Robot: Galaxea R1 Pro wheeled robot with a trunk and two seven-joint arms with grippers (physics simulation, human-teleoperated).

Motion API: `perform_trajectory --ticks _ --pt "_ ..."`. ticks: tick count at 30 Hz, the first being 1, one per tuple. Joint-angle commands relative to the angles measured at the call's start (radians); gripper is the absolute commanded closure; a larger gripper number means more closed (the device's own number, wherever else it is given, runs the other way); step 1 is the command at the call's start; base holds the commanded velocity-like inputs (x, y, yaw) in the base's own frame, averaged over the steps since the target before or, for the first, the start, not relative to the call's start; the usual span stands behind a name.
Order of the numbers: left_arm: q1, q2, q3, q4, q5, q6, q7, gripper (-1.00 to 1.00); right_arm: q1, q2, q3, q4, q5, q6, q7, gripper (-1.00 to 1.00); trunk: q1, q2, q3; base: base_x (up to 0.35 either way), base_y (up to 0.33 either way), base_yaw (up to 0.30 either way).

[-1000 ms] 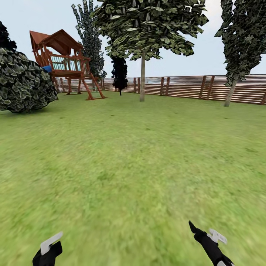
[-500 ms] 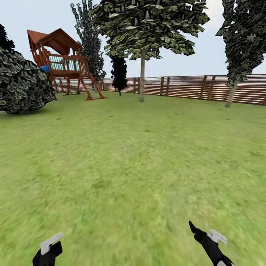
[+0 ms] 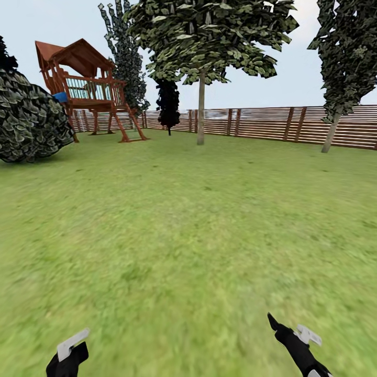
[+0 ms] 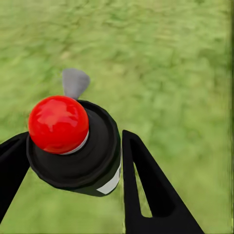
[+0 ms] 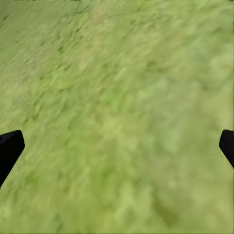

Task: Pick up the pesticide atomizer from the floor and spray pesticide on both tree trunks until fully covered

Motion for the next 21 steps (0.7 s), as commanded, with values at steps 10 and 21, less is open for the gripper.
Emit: perform_trajectory --ticks 10,21 --pt "0.0 0.0 -0.001 0.0 0.0 0.0 0.0 1.0 0.0 0.0 0.0 0.0 0.0 0.0 0.0 -1.0 0.0 0.0 0.0 0.326 -0.08 0.0" --pt "0.0 0.0 0.0 0.0 0.0 0.0 0.0 1.0 0.0 0.0 0.0 0.0 0.0 0.0 0.0 -1.0 0.0 0.0 0.0 0.326 -0.08 0.0"
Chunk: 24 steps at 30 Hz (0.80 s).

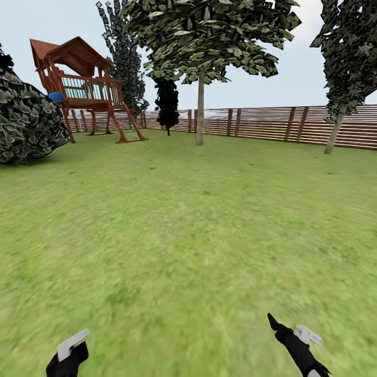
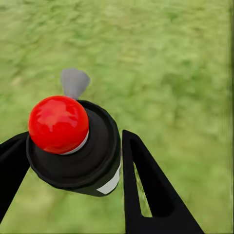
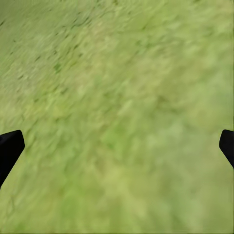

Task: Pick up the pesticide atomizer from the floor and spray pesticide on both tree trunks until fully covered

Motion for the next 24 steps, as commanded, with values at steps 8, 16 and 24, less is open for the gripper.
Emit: perform_trajectory --ticks 8,16,24 --pt "0.0 0.0 -0.001 0.0 0.0 0.0 0.0 1.0 0.0 0.0 0.0 0.0 0.0 0.0 0.0 -1.0 0.0 0.0 0.0 0.326 -0.08 0.0" --pt "0.0 0.0 -0.001 0.0 0.0 0.0 0.0 1.0 0.0 0.0 0.0 0.0 0.0 0.0 0.0 -1.0 0.0 0.0 0.0 0.326 -0.08 0.0" --pt "0.0 0.0 -0.001 0.0 0.0 0.0 0.0 1.0 0.0 0.0 0.0 0.0 0.0 0.0 0.0 -1.0 0.0 0.0 0.0 0.326 -0.08 0.0"
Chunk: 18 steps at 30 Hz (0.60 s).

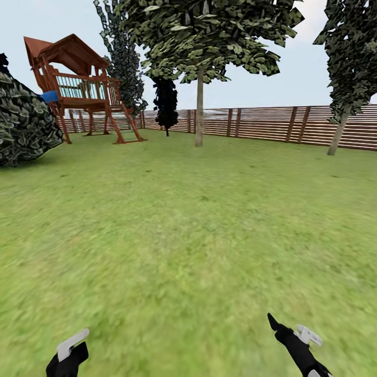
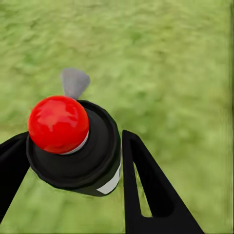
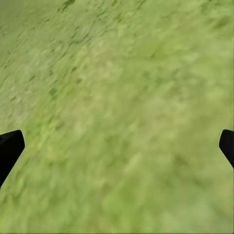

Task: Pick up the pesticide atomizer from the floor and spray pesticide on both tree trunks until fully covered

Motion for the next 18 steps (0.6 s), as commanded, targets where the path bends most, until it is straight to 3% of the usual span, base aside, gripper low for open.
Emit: perform_trajectory --ticks 1,18 --pt "0.0 0.0 -0.001 0.0 0.0 0.0 0.0 1.0 0.0 0.0 0.0 0.0 0.0 0.0 0.0 -1.0 0.0 0.0 0.0 0.326 -0.08 0.0" --pt "0.0 0.002 0.0 0.0 0.0 0.0 0.0 1.0 0.0 0.0 0.0 0.0 0.0 0.001 0.0 -1.0 0.0 0.0 0.0 0.326 -0.08 0.0"
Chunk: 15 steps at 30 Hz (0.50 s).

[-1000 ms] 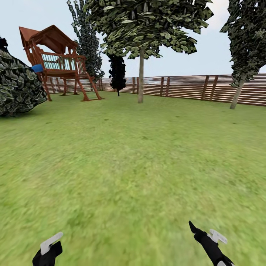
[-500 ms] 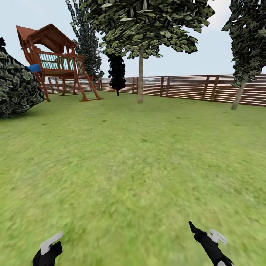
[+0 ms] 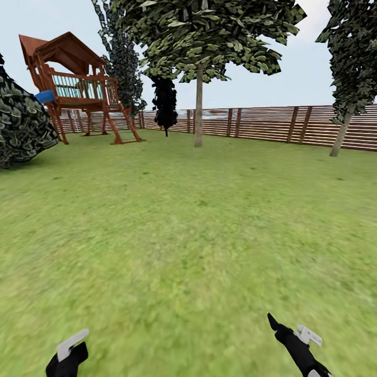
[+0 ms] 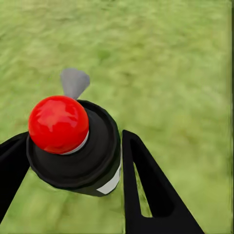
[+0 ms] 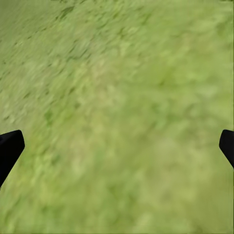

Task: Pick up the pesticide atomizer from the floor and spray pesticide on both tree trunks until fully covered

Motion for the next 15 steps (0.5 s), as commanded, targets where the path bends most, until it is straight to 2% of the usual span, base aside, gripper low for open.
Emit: perform_trajectory --ticks 1,15 --pt "0.0 0.0 -0.001 0.0 0.0 0.0 0.0 1.0 0.0 0.0 0.0 0.0 0.0 0.0 0.0 -1.0 0.0 0.0 0.0 0.326 -0.08 0.0" --pt "0.0 0.0 -0.001 0.0 0.0 0.0 0.0 1.0 0.0 0.0 0.0 0.0 0.0 0.0 0.0 -1.0 0.0 0.0 0.0 0.326 -0.08 0.0"
